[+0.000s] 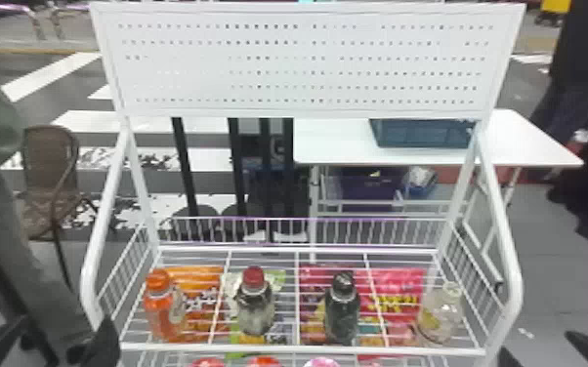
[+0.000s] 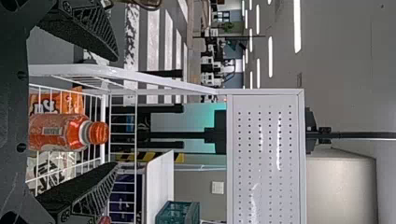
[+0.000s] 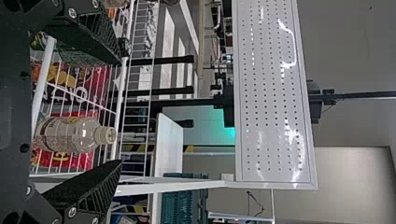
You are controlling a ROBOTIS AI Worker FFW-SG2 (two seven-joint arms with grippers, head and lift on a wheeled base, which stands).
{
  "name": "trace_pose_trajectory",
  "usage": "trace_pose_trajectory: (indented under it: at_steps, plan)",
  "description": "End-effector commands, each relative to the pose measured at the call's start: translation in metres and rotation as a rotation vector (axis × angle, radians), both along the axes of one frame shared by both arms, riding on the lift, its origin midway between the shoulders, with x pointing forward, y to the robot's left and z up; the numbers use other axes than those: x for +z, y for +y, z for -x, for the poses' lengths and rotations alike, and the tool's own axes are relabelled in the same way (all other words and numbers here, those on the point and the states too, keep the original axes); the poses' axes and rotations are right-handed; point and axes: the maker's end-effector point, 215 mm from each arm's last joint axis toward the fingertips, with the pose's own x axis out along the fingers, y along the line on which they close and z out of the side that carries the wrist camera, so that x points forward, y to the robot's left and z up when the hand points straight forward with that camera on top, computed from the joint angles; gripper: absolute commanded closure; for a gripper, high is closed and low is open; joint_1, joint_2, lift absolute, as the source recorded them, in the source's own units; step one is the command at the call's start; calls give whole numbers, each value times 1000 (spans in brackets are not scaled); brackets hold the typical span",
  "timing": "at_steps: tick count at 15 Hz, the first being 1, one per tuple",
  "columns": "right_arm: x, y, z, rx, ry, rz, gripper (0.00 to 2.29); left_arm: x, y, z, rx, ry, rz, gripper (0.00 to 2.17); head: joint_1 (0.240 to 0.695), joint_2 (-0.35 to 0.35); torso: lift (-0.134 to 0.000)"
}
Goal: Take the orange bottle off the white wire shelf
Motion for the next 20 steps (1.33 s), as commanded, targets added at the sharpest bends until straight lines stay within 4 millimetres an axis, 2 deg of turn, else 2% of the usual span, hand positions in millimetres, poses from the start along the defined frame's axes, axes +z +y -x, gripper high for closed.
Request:
trace_pose_trajectory:
  at_steps: [1,11,15,17,20]
  plan:
    - [0,0,0,1,0,1,140,0,0,0,1,0,1,100,499,0,0]
    - [0,-2,-1,-2,6,-6,140,5,9,-3,16,-11,-11,103,499,0,0]
    - [-2,-2,-1,-2,9,-8,140,2,6,-3,11,-7,-8,103,499,0,0]
    - [-3,-3,-1,-3,11,-8,140,-13,3,-4,7,16,-3,103,499,0,0]
    - [-3,-3,-2,-5,11,-11,140,-52,-13,-10,-8,56,-13,107,499,0,0]
